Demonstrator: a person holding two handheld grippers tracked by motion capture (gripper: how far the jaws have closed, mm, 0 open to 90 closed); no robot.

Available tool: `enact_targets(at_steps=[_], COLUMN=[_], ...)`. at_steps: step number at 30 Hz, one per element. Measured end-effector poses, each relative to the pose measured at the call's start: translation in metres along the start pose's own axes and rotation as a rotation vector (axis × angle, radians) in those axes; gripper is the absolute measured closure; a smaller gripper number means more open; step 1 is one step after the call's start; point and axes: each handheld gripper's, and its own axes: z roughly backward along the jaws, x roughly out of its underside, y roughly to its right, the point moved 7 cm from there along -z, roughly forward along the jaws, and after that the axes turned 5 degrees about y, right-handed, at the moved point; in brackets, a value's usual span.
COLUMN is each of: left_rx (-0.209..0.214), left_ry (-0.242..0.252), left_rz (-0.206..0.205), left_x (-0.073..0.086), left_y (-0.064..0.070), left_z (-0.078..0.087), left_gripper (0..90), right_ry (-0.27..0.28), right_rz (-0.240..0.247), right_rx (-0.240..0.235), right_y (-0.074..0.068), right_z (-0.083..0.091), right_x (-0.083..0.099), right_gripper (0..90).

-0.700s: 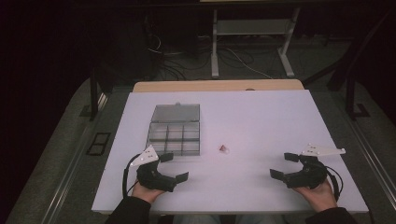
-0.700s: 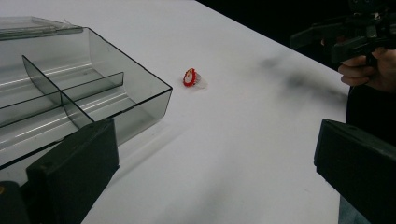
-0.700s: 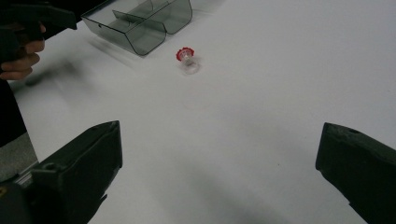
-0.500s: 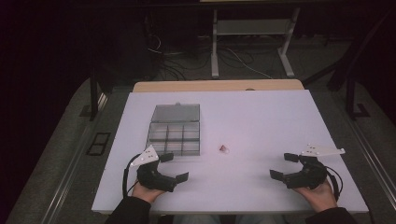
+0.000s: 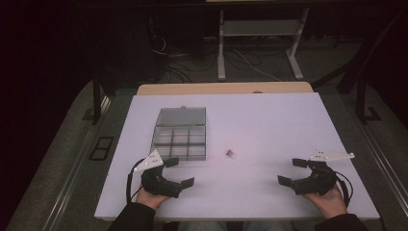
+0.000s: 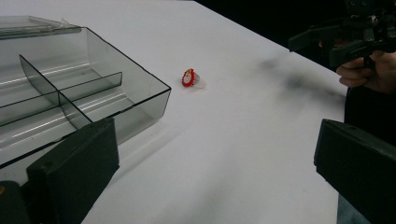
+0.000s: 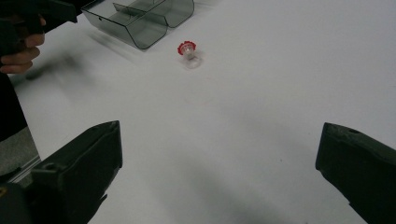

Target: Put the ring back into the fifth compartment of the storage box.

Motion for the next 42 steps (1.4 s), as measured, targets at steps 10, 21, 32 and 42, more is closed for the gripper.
enact_targets(at_steps=[10,21,32,42], left_rx=[-0.004,-0.012,-0.059,-0.064], left_ry=[-0.002,0.003,0.025,0.024], left_rz=[0.007,0.01,0.011,0.011], left_x=[0.001,0.0,-0.002,-0.002], left_y=[-0.001,-0.003,-0.008,-0.008], left_z=[0.0,0.0,0.002,0.002], left_gripper=[0.0,0.0,0.0,0.0], right_ry=[-0.021,-0.051,-0.079,-0.108], right_rz=[0.016,0.049,0.067,0.088], right_rx=[-0.014,-0.015,-0.01,-0.017], right_y=[-0.005,-0.011,-0.012,-0.012], right_z=[0.0,-0.001,-0.005,-0.008], right_x=[-0.001,-0.005,-0.011,-0.022], right_gripper=[0.0,0.0,0.0,0.0])
